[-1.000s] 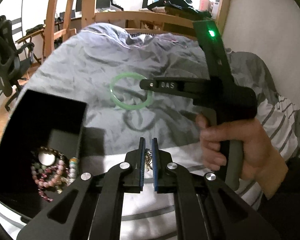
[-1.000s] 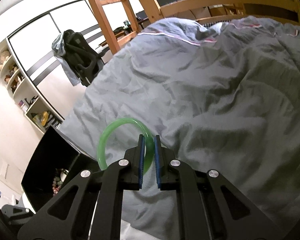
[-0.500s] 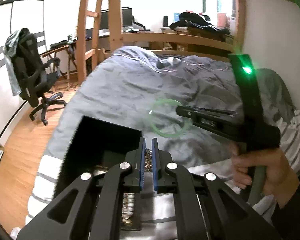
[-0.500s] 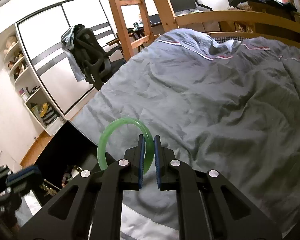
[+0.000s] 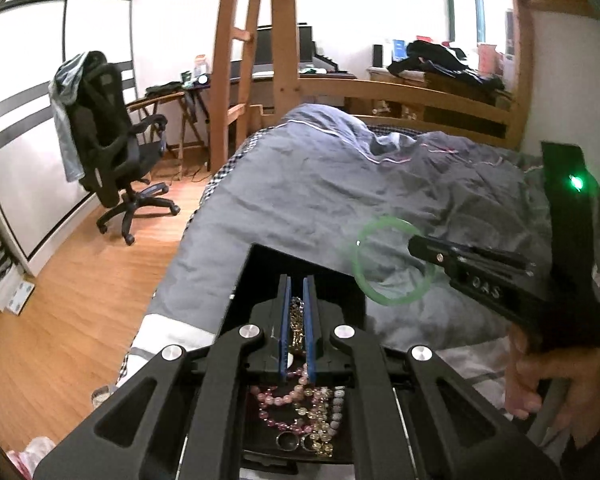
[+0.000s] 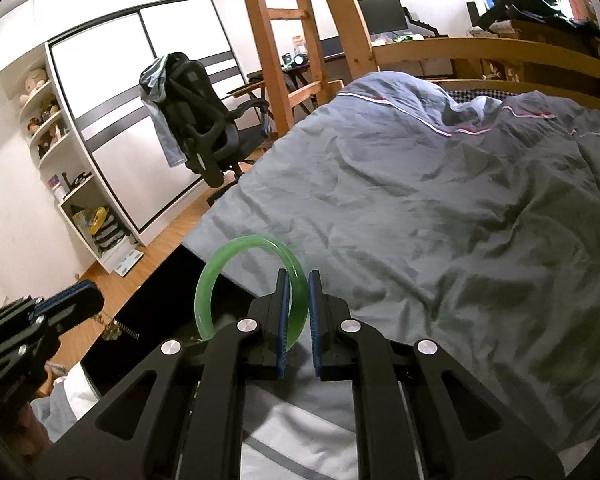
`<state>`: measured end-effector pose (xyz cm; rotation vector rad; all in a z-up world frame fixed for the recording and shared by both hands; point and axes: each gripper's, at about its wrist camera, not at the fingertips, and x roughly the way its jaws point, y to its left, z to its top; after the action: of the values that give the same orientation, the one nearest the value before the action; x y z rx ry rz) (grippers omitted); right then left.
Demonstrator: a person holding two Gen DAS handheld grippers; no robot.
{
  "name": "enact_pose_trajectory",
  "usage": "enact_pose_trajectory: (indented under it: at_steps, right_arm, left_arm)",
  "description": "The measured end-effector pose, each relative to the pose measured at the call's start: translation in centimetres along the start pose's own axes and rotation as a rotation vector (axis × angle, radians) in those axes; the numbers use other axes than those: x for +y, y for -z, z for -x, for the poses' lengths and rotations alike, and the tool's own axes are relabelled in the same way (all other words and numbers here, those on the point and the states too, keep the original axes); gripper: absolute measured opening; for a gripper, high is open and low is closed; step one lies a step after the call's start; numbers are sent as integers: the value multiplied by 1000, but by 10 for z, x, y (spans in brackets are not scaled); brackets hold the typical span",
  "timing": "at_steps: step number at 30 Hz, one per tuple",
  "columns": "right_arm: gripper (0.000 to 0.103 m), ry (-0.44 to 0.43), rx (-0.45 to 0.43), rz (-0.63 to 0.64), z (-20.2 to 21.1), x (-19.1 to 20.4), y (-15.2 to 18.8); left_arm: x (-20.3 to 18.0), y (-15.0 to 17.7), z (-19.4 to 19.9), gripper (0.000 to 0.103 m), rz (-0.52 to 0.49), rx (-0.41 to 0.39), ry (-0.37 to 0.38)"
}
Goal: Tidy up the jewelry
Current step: 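Carry the jade bangle and gold charm with both tools over the black box, then open both tools to release the bangle and charm into the box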
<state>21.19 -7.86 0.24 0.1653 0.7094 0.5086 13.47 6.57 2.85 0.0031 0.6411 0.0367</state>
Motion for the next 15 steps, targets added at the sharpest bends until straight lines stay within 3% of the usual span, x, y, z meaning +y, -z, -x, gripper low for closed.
enact_pose_trajectory:
  at_steps: [15]
  right_arm:
    - [10, -84, 63, 58, -16, 45, 24]
  left_arm:
    - [23, 0, -5, 6, 101, 33, -23]
